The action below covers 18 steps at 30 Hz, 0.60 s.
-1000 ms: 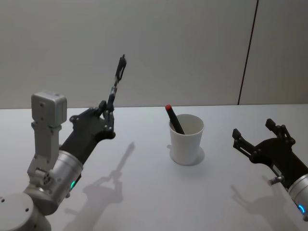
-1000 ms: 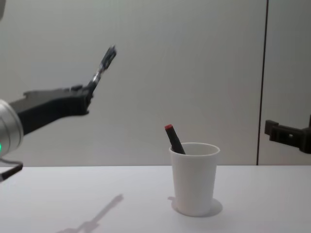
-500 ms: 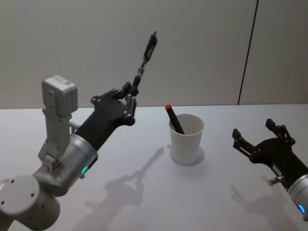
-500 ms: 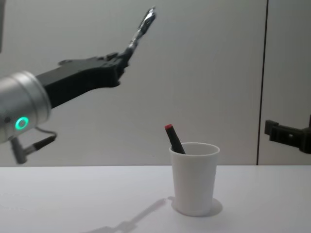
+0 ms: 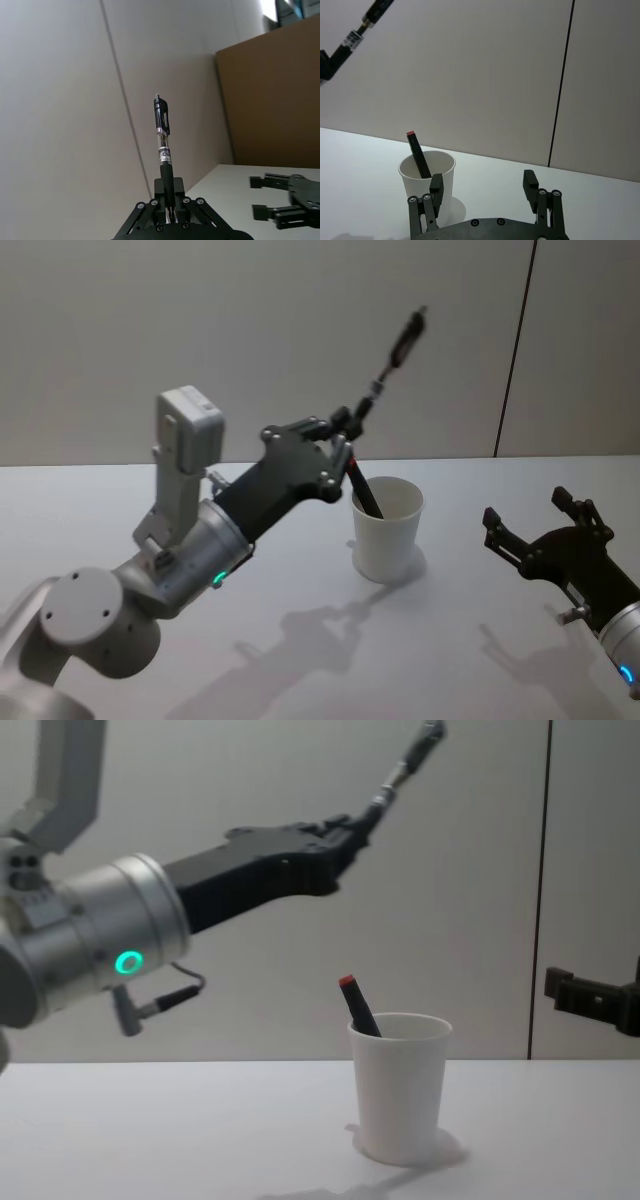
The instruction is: Place the pen into the pen holder.
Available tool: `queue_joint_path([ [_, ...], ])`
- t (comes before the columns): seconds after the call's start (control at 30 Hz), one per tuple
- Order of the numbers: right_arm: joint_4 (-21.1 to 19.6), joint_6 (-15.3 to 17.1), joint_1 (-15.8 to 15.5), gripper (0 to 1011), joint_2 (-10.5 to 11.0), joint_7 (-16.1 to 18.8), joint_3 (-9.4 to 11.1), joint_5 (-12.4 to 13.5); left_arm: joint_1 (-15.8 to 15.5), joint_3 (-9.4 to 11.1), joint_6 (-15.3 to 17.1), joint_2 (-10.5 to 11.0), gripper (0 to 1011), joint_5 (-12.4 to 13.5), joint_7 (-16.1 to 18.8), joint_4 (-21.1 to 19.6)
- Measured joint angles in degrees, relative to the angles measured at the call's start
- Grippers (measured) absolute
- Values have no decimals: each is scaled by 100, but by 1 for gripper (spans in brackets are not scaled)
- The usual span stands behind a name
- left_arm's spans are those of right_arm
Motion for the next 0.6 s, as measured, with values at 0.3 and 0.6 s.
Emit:
queue_joint_path([
  [0.3, 0, 0, 0, 1002, 0, 0, 0, 0, -372, 189, -69, -287, 104, 390, -770, 530],
  [0.6, 0, 0, 0, 1002, 0, 0, 0, 0, -601, 363, -205, -510, 104, 679, -1145, 944],
])
